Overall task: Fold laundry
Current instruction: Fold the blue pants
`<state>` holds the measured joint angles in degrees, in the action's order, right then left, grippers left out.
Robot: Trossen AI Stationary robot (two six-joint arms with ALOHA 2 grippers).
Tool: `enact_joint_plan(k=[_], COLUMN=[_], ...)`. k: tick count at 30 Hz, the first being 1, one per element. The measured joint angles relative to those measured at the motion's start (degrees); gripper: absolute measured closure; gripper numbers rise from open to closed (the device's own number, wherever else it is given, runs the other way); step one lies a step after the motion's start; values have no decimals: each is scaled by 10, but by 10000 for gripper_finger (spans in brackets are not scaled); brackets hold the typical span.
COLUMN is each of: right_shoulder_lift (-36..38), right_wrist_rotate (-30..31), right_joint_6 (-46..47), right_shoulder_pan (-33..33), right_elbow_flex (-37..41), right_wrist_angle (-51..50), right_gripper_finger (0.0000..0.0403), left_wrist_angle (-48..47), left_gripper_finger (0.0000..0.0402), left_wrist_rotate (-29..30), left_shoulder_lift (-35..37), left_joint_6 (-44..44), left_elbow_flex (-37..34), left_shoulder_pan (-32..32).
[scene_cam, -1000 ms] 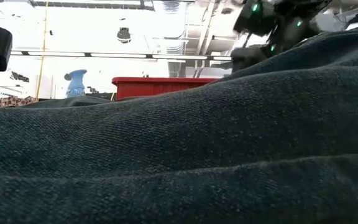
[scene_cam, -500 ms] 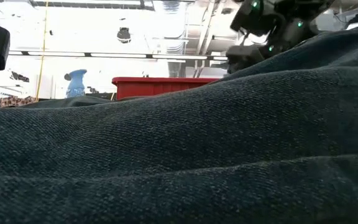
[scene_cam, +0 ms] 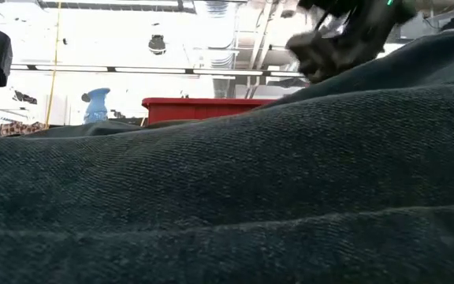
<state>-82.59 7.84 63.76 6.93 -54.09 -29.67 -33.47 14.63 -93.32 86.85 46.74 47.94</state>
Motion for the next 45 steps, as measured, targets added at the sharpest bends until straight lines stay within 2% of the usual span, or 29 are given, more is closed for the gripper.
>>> enact_joint_plan(k=[8, 15, 23, 27, 30, 33, 35, 42, 45], right_shoulder_lift=[83, 96, 92, 85, 72, 57, 53, 53, 53], right_wrist_rotate=[128, 175, 257, 255, 191, 131, 122, 197, 208], right_joint_6=[121, 224, 472, 607, 677, 699, 699, 638, 573], right_shoulder_pan=[108, 206, 320, 365, 389, 393, 389, 339, 300], right_elbow_flex=[-87, -152, -198, -199, -199, -214, -225, -294, -310], right_wrist_angle=[-204, -316, -424, -501, -564, -599, -599, -599, -598], right_gripper_finger=[376, 376, 376, 376, 376, 376, 376, 366, 363], left_wrist_angle=[0, 0, -2, -3, -4, -12, -13, -7, 46], left_gripper_finger=[402, 402, 402, 402, 402, 401, 401, 401, 401], left_wrist_rotate=[8, 9, 4, 10, 35, 73, 92, 115, 193], left_shoulder_lift=[0, 0, 0, 0, 3, 9, 16, 22, 37], left_joint_6=[32, 36, 30, 58, 105, 156, 181, 210, 166], left_elbow_flex=[0, 0, 0, 0, 0, -2, -3, -2, -2], left_shoulder_pan=[0, 0, 0, 0, 0, -3, -8, -33, -41])
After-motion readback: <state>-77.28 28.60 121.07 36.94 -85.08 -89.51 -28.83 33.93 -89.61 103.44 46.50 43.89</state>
